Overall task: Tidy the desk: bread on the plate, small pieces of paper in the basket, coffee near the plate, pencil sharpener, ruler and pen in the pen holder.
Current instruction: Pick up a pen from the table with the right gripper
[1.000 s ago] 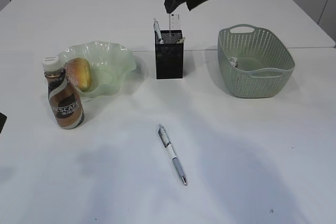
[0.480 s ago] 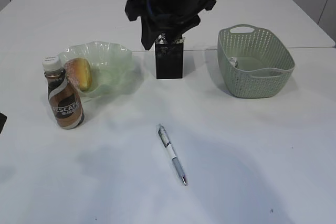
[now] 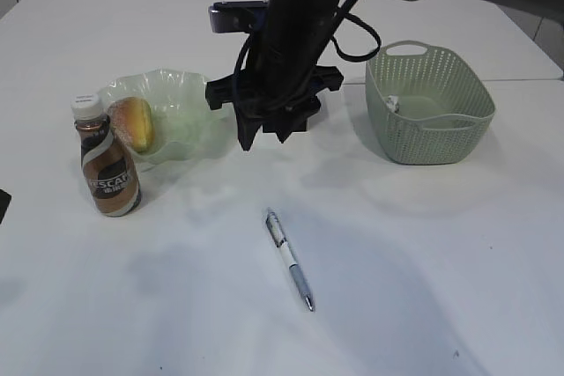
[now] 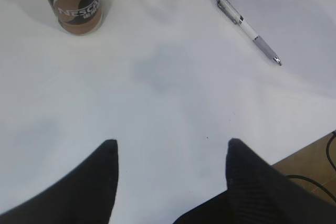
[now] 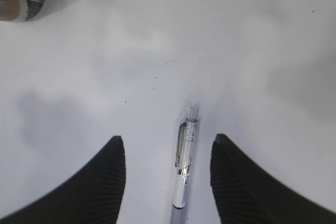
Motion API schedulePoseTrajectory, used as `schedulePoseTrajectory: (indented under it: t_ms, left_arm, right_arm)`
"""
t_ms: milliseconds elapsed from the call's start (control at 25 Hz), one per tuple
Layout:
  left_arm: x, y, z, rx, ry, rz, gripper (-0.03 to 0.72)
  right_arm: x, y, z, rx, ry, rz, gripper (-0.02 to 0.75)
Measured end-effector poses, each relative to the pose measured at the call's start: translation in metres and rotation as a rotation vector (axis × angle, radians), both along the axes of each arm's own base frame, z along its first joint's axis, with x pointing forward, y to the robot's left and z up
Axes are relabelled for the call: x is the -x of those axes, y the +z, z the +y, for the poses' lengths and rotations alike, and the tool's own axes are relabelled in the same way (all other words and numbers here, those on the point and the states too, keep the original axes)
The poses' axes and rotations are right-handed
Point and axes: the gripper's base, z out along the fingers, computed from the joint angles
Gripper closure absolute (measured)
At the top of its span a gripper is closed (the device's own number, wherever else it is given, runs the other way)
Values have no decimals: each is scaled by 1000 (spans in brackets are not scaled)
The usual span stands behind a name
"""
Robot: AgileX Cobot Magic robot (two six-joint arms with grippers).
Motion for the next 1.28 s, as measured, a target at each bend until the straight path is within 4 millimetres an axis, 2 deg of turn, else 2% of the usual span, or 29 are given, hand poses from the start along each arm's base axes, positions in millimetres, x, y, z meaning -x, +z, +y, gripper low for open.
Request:
schedulePoseTrajectory:
  t_ms: [400, 440, 480, 720, 840, 1040, 1280]
  left_arm:
    - [0, 0, 0, 0, 0, 0, 232]
    - [0, 0, 0, -1, 0, 2, 232]
    - [0, 0, 0, -1, -1, 3, 232]
    - [1, -1, 0, -5, -4, 15, 232]
    - [1, -1, 0, -5, -4, 16, 232]
    - [1, -1, 0, -5, -4, 17, 232]
    - [1, -1, 0, -5, -4, 17, 232]
  right_arm:
    - [4, -17, 13, 17, 10, 35, 318]
    - [5, -33, 16, 36, 10, 70, 318]
    - [6, -40, 16, 48, 9, 90, 318]
    - [14, -64, 11, 95, 10, 159, 318]
    - [15, -66, 10, 106, 9, 163, 329]
    - [14, -67, 9, 118, 6, 154, 389]
    - [14, -67, 9, 115, 4, 153, 395]
